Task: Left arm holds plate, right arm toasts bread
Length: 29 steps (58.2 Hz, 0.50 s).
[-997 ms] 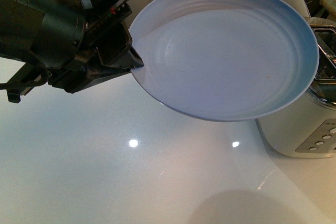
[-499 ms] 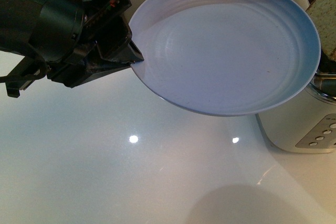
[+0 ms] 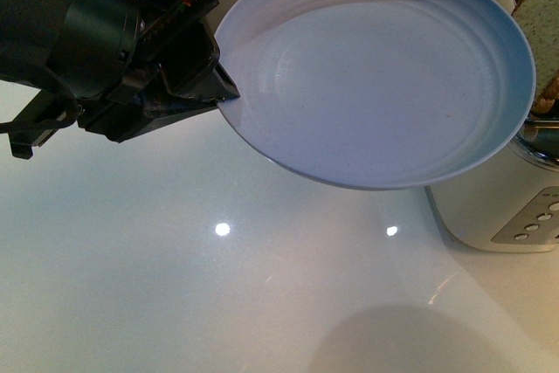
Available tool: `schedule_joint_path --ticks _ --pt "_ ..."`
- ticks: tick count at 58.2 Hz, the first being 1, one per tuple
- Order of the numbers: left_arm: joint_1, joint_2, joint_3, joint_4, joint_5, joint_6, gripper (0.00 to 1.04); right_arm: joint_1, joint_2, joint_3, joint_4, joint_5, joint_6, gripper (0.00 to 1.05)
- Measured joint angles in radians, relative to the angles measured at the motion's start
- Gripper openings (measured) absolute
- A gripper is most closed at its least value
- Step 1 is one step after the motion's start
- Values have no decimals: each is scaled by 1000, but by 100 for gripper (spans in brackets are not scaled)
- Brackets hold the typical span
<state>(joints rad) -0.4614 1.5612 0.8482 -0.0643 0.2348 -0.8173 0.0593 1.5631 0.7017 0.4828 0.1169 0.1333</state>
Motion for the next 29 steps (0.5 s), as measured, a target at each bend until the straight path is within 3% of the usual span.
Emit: schedule_joint_path --ticks 19,29 --pt "0 0 0 0 0 0 3 30 45 -51 34 22 6 3" --pt "0 0 0 0 0 0 3 41 44 -79 48 22 12 28"
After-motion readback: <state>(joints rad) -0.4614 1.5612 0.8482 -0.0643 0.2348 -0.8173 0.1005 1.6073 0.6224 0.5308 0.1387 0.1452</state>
